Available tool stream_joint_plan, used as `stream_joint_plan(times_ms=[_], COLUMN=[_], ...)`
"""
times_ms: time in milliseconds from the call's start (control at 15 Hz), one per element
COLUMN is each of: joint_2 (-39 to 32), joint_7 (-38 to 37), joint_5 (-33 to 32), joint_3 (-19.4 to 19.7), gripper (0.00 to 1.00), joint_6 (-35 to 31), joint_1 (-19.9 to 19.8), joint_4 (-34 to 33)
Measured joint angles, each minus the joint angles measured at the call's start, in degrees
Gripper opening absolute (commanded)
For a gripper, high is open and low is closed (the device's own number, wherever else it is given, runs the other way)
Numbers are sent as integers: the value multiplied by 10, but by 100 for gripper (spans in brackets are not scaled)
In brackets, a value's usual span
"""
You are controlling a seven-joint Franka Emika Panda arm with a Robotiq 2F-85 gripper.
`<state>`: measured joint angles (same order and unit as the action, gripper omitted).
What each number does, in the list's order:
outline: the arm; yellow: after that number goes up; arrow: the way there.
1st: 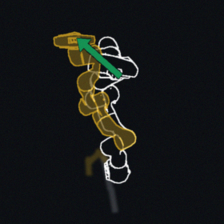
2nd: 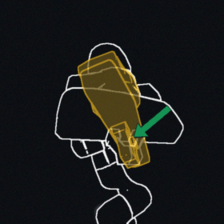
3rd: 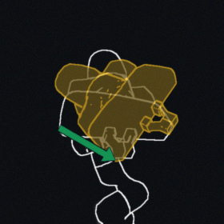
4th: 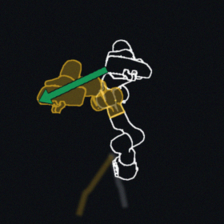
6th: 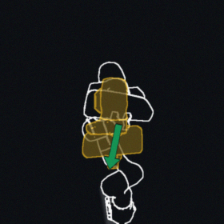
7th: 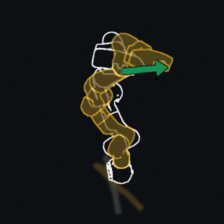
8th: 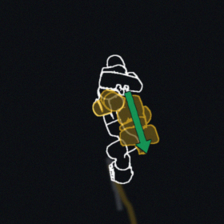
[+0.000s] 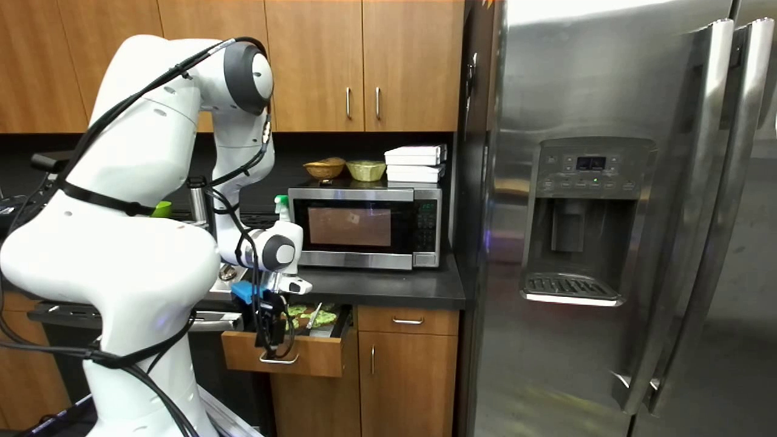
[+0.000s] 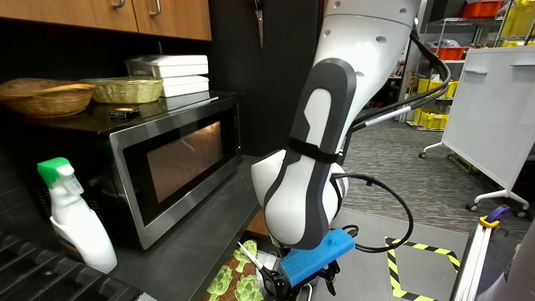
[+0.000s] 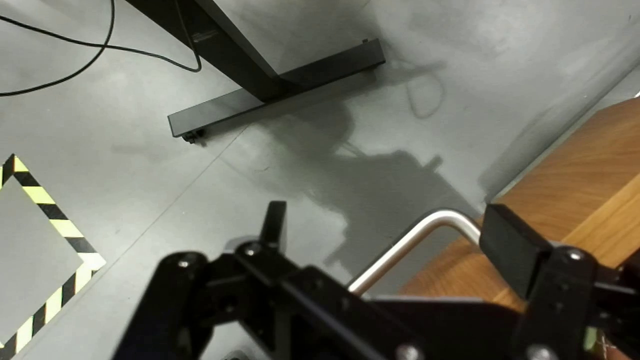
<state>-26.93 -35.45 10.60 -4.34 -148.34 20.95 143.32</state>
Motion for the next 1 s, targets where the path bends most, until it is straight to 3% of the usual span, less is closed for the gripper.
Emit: stream_joint_plan(times_ms=[1000], joint_2=[10], joint_7=[-23], joint_5=[27], joint_3=[-15], gripper=[100], joint_6=[-89], joint_1=[2], joint_4=[44])
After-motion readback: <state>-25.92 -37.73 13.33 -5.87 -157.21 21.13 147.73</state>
